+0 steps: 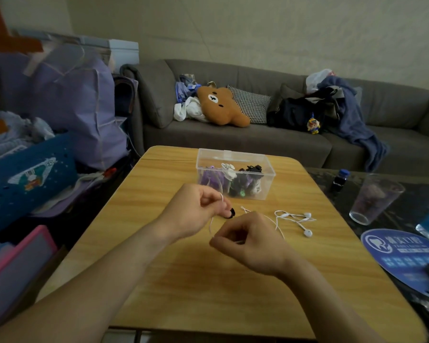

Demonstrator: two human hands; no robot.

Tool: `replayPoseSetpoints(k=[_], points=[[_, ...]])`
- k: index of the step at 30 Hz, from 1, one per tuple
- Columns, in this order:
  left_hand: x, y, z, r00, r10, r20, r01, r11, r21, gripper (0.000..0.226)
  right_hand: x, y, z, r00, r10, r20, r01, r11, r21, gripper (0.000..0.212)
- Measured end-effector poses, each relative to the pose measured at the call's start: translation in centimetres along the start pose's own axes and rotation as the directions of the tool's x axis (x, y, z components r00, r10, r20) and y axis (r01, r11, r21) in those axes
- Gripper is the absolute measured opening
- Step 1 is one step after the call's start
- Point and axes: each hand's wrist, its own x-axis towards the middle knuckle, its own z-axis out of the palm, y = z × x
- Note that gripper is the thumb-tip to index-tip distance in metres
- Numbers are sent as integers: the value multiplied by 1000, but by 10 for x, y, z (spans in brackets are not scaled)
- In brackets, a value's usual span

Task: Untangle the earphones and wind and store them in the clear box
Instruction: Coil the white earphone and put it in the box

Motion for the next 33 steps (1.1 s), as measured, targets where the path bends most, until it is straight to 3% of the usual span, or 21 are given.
replayPoseSetpoints(k=[4, 7, 11, 17, 21, 25, 27, 29, 31, 33], points=[[-7, 5, -4, 939, -72, 338, 28, 990, 135, 19, -2, 3, -17, 984, -35, -177, 63, 985, 158, 16], [-7, 5, -10, 860, -164, 483, 101, 983, 153, 23, -4, 9, -26, 954, -52, -297, 90, 989, 115, 11], [-3, 5, -15, 832, -187, 523, 255, 965, -62, 25, -2, 18, -30, 903, -14, -430, 63, 993, 101, 10], [-1, 3, -18, 789, -79, 609, 363, 860, -358, 21, 3, 17, -23, 894, 31, -447, 33, 990, 134, 9], [1, 3, -11, 911, -33, 410, 291, 756, -586, 20, 6, 22, -14, 949, 77, -307, -59, 996, 66, 20], [3, 2, -1, 969, -89, 229, 228, 672, -704, 25, 7, 18, 5, 988, 65, -138, -79, 992, -98, 26], [2, 2, 0, 988, -82, 130, 145, 771, -619, 23, 6, 13, 11, 993, -7, -119, -12, 987, -161, 33], [-2, 4, 0, 1000, -28, -4, 25, 928, -372, 18, 6, 9, 12, 987, -93, -130, 64, 975, -212, 37], [-1, 1, 0, 996, 34, -84, -48, 984, -174, 18, 6, 7, 9, 968, -159, -195, 121, 974, -194, 36], [1, -3, -3, 995, 60, -80, -67, 994, -90, 19, 6, 7, 4, 934, -208, -290, 156, 969, -192, 27]])
